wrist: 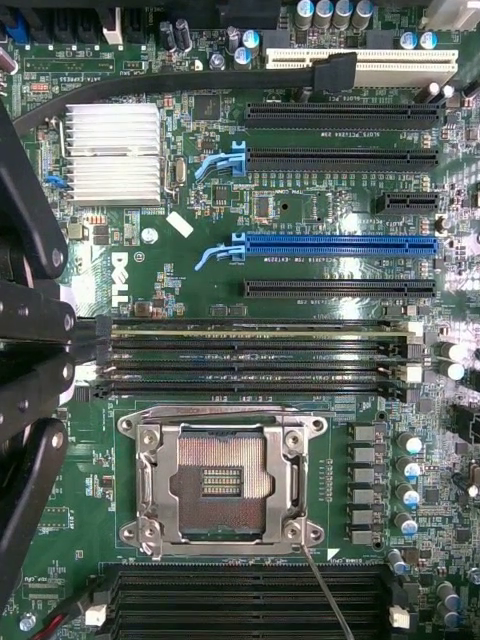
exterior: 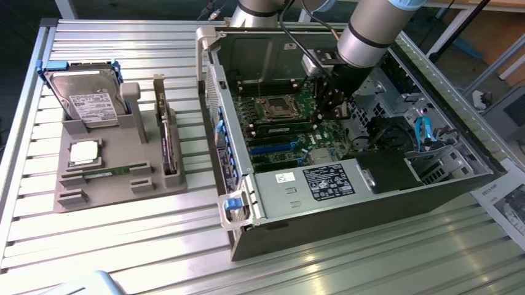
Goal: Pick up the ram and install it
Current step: 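Press down the ram until it locks into place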
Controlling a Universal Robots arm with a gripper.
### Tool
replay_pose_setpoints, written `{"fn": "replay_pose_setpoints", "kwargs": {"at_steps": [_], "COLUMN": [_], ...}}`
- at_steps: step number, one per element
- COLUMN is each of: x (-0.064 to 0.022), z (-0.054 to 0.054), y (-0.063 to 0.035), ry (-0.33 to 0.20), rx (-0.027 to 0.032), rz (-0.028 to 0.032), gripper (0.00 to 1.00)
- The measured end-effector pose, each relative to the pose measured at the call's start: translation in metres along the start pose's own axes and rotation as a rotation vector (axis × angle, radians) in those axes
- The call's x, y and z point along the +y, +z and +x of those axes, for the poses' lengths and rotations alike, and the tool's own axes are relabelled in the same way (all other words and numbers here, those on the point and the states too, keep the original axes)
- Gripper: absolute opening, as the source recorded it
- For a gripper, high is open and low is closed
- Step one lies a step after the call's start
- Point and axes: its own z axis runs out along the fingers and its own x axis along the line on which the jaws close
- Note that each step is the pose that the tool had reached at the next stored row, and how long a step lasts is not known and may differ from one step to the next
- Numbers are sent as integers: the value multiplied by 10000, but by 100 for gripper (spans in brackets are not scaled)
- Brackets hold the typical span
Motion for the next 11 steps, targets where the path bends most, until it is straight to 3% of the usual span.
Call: {"fn": "replay_pose_setpoints", "kwargs": {"at_steps": [11], "x": [2], "z": [-2], "y": [-25], "ry": [1], "rx": [-4], "rz": [1], "gripper": [10]}}
